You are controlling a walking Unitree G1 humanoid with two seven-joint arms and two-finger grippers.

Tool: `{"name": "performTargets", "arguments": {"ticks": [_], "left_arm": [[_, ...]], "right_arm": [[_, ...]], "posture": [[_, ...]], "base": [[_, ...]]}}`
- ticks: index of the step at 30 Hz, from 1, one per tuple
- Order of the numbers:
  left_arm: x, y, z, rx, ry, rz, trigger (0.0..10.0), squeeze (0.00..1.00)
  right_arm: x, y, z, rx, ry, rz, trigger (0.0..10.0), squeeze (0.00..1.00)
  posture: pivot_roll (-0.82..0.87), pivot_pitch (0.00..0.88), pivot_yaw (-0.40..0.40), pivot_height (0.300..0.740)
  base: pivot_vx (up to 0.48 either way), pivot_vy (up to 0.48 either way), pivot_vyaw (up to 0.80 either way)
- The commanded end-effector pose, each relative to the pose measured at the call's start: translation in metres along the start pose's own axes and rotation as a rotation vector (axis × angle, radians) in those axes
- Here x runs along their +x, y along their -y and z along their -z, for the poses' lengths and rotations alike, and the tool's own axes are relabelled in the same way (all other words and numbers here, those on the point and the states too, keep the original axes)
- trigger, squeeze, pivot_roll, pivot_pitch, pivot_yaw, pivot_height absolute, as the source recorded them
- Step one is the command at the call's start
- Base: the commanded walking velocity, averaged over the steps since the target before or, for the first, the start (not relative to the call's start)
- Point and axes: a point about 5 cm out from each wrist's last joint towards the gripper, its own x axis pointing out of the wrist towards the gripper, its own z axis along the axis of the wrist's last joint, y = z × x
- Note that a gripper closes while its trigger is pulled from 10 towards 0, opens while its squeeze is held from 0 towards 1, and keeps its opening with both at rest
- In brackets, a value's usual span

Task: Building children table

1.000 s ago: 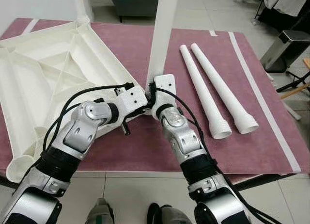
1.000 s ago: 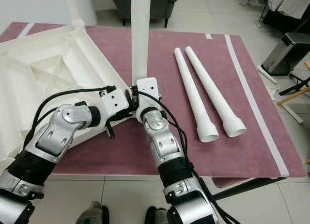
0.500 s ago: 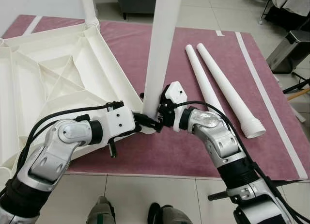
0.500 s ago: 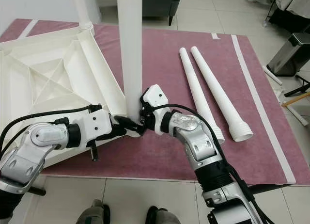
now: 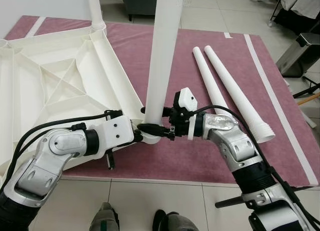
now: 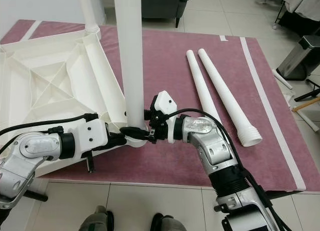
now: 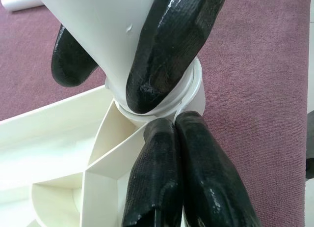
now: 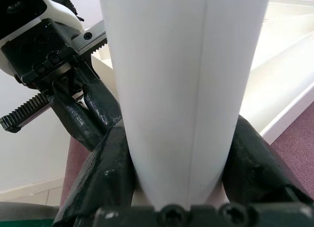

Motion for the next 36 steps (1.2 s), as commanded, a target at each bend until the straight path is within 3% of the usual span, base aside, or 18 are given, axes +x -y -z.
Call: {"name": "performTargets", "arguments": {"ticks": [1,9,11,16,19,20,27,29,36], "left_arm": [[-0.003,0.003,-0.016,0.069,0.071,0.031,0.0,0.00],[-0.002,0.002,-0.016,0.063,0.071,0.022,0.0,0.00],[0.005,-0.010,-0.014,0.037,0.064,-0.053,0.0,0.00],[0.016,-0.024,-0.011,0.005,0.046,-0.139,0.0,0.00],[0.019,-0.026,-0.010,-0.004,0.047,-0.150,0.0,0.00],[0.027,-0.033,-0.009,-0.020,0.044,-0.175,0.0,0.00],[0.042,-0.044,-0.008,-0.037,0.028,-0.220,0.0,0.00],[0.052,-0.051,-0.008,-0.044,0.017,-0.250,0.0,0.00],[0.063,-0.058,-0.010,-0.038,0.004,-0.262,0.0,0.00]], "right_arm": [[-0.002,0.000,-0.003,0.003,0.011,-0.009,0.0,0.00],[0.001,0.004,0.001,0.022,0.007,0.049,0.0,0.00],[0.011,0.012,0.012,0.044,-0.033,0.233,0.0,0.00],[0.025,0.011,0.020,0.070,-0.057,0.404,0.0,0.00],[0.028,0.010,0.021,0.067,-0.063,0.433,0.0,0.00],[0.034,0.008,0.028,0.099,-0.085,0.522,0.0,0.00],[0.042,0.008,0.042,0.120,-0.167,0.688,0.0,0.00],[0.050,0.005,0.048,0.147,-0.199,0.784,0.0,0.00],[0.061,0.005,0.046,0.159,-0.196,0.894,0.0,0.00]], "posture": [[0.16,0.127,-0.033,0.740],[0.16,0.131,-0.031,0.740],[0.16,0.138,-0.026,0.740],[0.16,0.145,-0.020,0.740],[0.15,0.147,-0.019,0.740],[0.15,0.147,-0.019,0.740],[0.15,0.150,-0.017,0.740],[0.15,0.151,-0.016,0.740],[0.14,0.153,-0.013,0.740]], "base": [[0.000,0.000,0.00],[0.000,0.000,0.00],[0.000,0.000,0.00],[0.000,0.000,0.00],[0.000,0.000,0.00],[0.000,0.000,0.00],[0.000,0.000,0.00],[0.000,0.000,0.00],[0.000,0.000,0.00]]}}
